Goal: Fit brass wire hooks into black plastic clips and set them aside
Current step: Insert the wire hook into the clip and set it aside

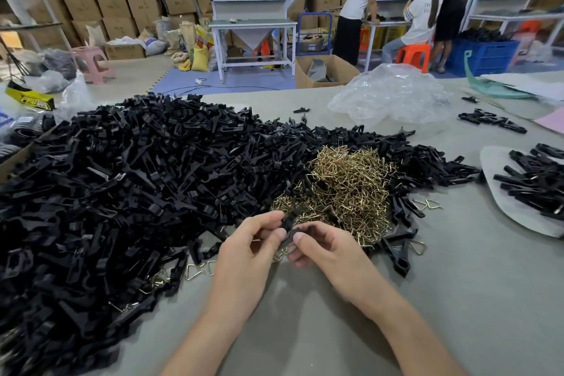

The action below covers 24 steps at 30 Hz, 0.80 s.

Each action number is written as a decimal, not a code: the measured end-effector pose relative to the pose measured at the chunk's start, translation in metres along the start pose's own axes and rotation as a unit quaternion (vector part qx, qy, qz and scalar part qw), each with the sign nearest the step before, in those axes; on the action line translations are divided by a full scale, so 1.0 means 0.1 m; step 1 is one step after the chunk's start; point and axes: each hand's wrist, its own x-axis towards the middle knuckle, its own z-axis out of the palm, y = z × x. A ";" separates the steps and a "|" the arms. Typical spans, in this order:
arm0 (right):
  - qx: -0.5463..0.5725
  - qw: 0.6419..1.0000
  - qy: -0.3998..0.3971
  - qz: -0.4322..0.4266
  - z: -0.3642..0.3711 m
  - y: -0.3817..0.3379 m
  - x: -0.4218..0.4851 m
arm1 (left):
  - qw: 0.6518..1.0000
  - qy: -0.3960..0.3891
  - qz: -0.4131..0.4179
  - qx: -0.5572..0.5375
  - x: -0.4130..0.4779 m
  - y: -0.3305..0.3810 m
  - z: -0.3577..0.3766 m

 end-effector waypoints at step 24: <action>-0.010 1.000 -0.018 -0.002 -0.03 0.06 0.03 | 1.000 0.026 0.015 0.002 -0.02 0.02 0.05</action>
